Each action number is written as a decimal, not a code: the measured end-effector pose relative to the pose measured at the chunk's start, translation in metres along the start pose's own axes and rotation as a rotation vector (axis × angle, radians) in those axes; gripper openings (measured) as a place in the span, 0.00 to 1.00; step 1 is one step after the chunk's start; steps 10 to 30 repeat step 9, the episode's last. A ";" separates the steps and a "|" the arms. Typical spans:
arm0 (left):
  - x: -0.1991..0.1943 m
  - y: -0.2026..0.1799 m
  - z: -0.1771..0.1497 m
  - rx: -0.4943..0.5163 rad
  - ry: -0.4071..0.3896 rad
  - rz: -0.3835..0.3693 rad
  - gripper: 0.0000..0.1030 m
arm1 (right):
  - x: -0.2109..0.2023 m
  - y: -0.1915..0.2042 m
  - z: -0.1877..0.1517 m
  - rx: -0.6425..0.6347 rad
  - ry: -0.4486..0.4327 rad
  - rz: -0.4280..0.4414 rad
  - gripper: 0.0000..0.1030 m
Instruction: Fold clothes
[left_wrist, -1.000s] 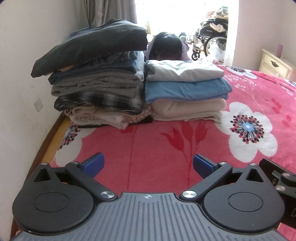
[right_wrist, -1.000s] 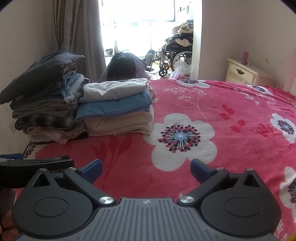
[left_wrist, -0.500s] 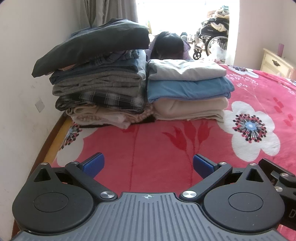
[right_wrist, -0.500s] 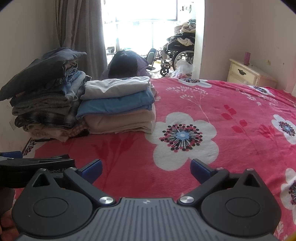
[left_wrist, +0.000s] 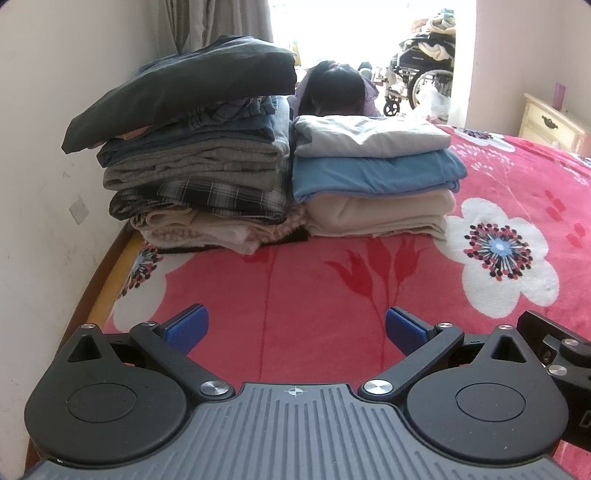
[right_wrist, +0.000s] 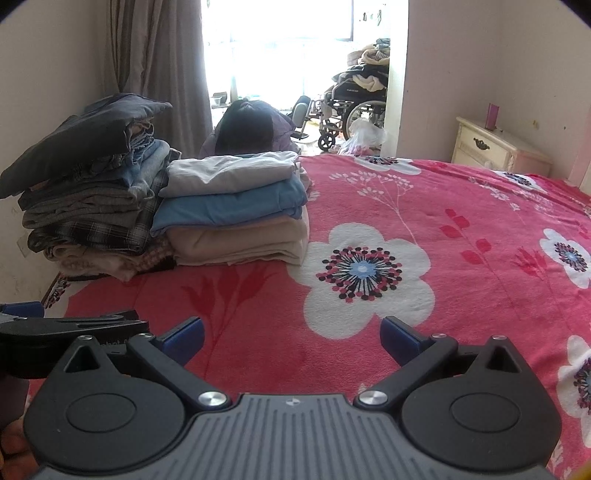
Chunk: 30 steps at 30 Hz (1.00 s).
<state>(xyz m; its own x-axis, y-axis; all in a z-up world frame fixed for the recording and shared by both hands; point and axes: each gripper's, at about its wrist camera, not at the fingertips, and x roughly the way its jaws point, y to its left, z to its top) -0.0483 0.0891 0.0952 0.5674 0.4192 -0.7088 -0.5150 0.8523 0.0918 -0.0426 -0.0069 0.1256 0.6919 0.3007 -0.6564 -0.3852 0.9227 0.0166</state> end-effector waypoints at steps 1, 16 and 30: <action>0.000 0.000 0.000 0.000 0.000 0.000 1.00 | 0.000 0.000 0.000 0.000 0.001 0.000 1.00; 0.002 0.002 0.000 -0.003 0.005 0.000 1.00 | 0.002 0.001 0.000 -0.002 0.006 0.000 1.00; 0.002 0.002 0.000 -0.003 0.005 0.000 1.00 | 0.002 0.001 0.000 -0.002 0.006 0.000 1.00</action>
